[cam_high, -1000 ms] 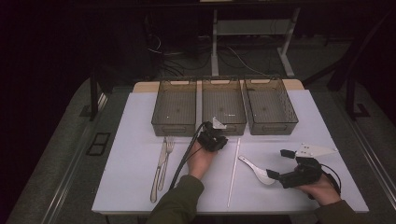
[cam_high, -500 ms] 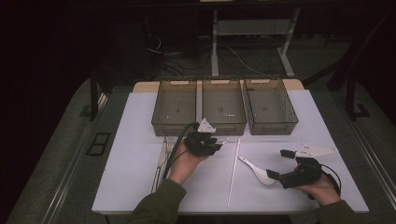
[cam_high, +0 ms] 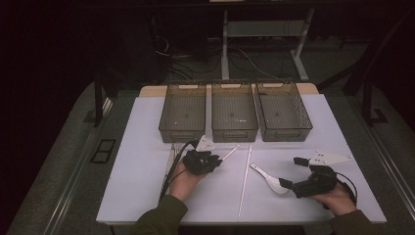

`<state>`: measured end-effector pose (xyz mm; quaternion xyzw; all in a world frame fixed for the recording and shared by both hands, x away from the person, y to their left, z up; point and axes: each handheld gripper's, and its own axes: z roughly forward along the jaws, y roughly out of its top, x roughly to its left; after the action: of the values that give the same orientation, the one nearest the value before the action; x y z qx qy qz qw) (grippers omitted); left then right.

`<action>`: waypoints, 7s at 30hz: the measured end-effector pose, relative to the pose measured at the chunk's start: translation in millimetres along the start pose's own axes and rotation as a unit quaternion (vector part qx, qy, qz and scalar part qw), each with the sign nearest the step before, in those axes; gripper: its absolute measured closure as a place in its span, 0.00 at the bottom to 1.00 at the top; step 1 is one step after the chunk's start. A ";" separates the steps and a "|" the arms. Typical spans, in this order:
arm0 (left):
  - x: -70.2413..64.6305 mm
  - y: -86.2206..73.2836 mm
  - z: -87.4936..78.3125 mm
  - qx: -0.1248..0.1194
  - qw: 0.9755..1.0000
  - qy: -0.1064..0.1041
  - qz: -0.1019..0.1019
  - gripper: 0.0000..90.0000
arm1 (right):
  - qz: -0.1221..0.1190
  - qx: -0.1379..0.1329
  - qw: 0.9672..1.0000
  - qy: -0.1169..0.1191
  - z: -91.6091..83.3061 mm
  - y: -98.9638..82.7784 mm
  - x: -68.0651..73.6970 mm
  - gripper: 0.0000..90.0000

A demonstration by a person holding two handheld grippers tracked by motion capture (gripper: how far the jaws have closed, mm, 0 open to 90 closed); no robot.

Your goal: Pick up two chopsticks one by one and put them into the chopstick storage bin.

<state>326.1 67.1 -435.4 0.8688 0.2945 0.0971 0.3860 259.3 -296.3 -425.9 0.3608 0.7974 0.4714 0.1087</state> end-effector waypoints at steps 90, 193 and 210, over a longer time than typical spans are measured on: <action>49.1 54.7 -60.0 -0.013 0.999 -0.041 0.025 0.93 | -0.006 -0.001 1.000 -0.009 11.7 -4.5 1.7 0.01; 131.6 90.9 -59.4 -0.035 0.993 0.077 -0.087 0.51 | -0.001 -0.016 1.000 -0.006 4.6 -3.4 2.1 0.01; 41.9 59.6 -55.4 -0.037 0.998 0.028 -0.041 0.36 | -0.001 -0.016 1.000 -0.007 4.2 -3.2 2.3 0.01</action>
<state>364.0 94.2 -356.6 0.8381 0.3370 0.1163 0.4129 258.3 -292.8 -430.4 0.3616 0.7895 0.4810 0.1204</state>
